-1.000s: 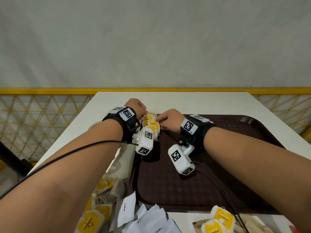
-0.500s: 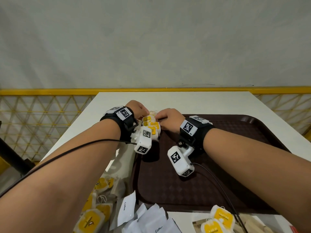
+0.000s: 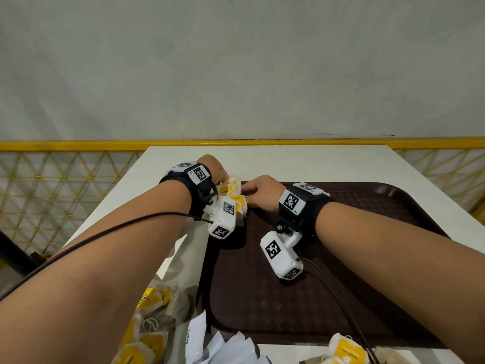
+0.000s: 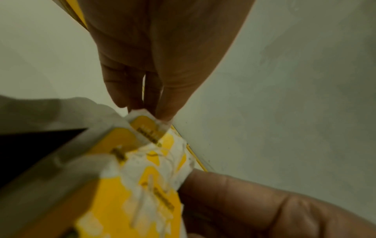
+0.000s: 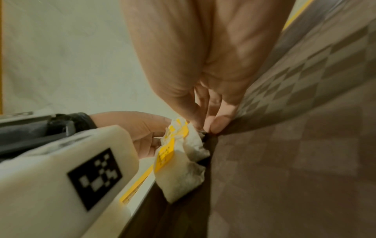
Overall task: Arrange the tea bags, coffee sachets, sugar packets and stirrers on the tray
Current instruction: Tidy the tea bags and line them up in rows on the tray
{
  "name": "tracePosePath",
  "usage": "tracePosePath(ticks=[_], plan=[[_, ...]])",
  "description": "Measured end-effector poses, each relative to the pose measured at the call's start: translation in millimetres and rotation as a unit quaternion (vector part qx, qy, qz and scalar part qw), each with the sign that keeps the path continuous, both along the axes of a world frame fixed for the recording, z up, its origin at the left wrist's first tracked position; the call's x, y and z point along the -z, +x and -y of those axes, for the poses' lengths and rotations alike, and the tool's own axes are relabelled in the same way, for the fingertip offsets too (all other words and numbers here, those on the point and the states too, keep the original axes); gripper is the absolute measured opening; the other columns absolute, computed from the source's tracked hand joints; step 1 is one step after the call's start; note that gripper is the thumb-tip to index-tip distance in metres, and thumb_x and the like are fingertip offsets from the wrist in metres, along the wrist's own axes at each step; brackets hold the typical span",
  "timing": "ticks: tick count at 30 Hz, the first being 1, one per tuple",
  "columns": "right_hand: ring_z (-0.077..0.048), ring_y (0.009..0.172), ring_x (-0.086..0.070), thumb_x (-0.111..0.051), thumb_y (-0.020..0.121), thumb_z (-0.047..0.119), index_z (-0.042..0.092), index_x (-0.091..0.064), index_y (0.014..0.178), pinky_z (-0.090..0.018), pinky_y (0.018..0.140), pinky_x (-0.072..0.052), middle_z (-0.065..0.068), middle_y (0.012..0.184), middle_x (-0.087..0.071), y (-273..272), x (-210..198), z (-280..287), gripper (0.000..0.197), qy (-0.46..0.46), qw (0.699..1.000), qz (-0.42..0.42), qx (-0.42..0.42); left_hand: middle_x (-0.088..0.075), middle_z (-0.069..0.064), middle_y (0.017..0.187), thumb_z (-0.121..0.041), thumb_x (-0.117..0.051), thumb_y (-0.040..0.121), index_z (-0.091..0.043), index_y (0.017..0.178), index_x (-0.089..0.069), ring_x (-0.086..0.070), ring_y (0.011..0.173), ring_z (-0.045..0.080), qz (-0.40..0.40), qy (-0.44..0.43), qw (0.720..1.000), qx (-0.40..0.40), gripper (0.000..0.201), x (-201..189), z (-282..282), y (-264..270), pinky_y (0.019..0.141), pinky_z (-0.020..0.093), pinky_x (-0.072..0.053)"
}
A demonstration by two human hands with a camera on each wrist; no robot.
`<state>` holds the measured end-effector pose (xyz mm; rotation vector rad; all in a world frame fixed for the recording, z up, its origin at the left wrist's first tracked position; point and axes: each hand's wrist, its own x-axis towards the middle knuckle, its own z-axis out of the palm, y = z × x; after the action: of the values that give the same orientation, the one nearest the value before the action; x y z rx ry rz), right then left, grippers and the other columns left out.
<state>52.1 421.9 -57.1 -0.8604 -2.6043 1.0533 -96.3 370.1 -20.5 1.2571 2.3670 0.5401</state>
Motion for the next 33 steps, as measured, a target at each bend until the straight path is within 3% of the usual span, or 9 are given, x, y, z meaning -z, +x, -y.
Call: tracePosePath(ticks=[2,4,10,13,15,18,22,28,33], plan=[[-0.010,0.094,-0.060,-0.068,0.087,0.021,0.015,-0.069,0.118,-0.005,0.066,-0.041,-0.002,0.113,-0.070,1,-1,2,0.032,-0.009,1.000,-0.004,-0.006,-0.065,0.014,0.119,-0.011,-0.057,0.092,-0.001,0.114,-0.067,-0.062,0.102,0.023,-0.018,-0.018,1.000,0.009,0.026,-2,-2,0,0.081,0.030,-0.052],[-0.008,0.094,-0.059,-0.068,0.087,0.020,0.015,-0.068,0.119,-0.002,0.064,-0.039,-0.002,0.114,-0.070,1,-2,3,0.032,-0.014,1.000,-0.005,-0.006,-0.064,0.011,0.121,-0.013,-0.057,0.093,-0.004,0.116,-0.067,-0.059,0.114,0.026,-0.026,-0.030,0.999,0.011,0.026,-3,-1,2,0.095,0.031,-0.048],[-0.019,0.099,-0.066,-0.064,0.085,0.005,0.014,-0.072,0.113,-0.023,0.080,-0.051,-0.005,0.108,-0.072,-3,-1,2,0.029,-0.001,1.000,0.016,0.022,-0.068,0.013,0.114,-0.010,-0.060,0.090,-0.002,0.110,-0.070,-0.062,0.109,0.029,-0.027,-0.030,0.999,0.012,0.023,2,-2,1,0.097,0.036,-0.049],[-0.022,0.078,-0.064,-0.054,0.086,-0.007,0.005,-0.070,0.107,-0.024,0.066,-0.054,-0.008,0.088,-0.067,-4,-1,2,0.029,-0.059,0.995,-0.006,0.085,-0.069,0.014,0.105,-0.008,-0.060,0.090,-0.002,0.094,-0.072,-0.065,0.098,0.027,-0.001,-0.011,1.000,-0.007,0.014,1,-2,0,0.096,0.037,-0.050],[-0.018,0.063,-0.057,-0.050,0.089,-0.008,-0.002,-0.065,0.106,-0.019,0.053,-0.050,-0.008,0.075,-0.058,-1,-4,4,0.023,-0.096,0.989,-0.022,0.113,-0.067,0.014,0.094,-0.007,-0.060,0.090,-0.003,0.086,-0.069,-0.063,0.085,0.023,0.025,0.014,0.999,-0.030,0.011,-3,0,-3,0.093,0.038,-0.052],[-0.016,0.062,-0.057,-0.052,0.090,-0.006,-0.008,-0.061,0.109,-0.021,0.055,-0.052,-0.007,0.074,-0.059,2,-11,7,0.021,-0.130,0.984,-0.028,0.119,-0.068,0.013,0.089,-0.006,-0.060,0.089,-0.001,0.095,-0.069,-0.063,0.080,0.023,0.020,0.011,1.000,-0.020,0.012,-9,6,-5,0.088,0.038,-0.055],[-0.017,0.057,-0.058,-0.039,0.093,-0.014,-0.002,-0.057,0.082,-0.018,0.048,-0.052,-0.015,0.076,-0.055,5,-20,18,0.024,-0.251,0.961,-0.049,0.105,-0.060,0.005,0.076,-0.003,-0.056,0.090,-0.001,0.104,-0.066,-0.059,0.072,0.022,0.009,-0.046,0.999,0.015,0.017,-8,20,1,0.083,0.035,-0.053],[-0.025,0.073,-0.061,-0.058,0.091,0.002,0.005,-0.061,0.081,-0.037,0.077,-0.058,-0.017,0.081,-0.060,3,-10,28,0.010,-0.242,0.955,-0.077,0.151,-0.064,0.015,0.089,-0.004,-0.058,0.091,0.000,0.110,-0.064,-0.059,0.067,0.018,0.055,-0.021,0.998,0.024,0.020,-8,34,8,0.067,0.027,-0.052],[-0.028,0.077,-0.061,-0.062,0.087,-0.003,0.011,-0.060,0.074,-0.041,0.082,-0.057,-0.015,0.082,-0.061,3,-9,35,0.019,-0.227,0.961,-0.069,0.141,-0.060,0.004,0.071,-0.008,-0.061,0.090,0.000,0.102,-0.067,-0.056,0.058,0.012,0.055,0.006,0.998,0.012,0.016,-2,35,14,0.038,0.012,-0.043]])
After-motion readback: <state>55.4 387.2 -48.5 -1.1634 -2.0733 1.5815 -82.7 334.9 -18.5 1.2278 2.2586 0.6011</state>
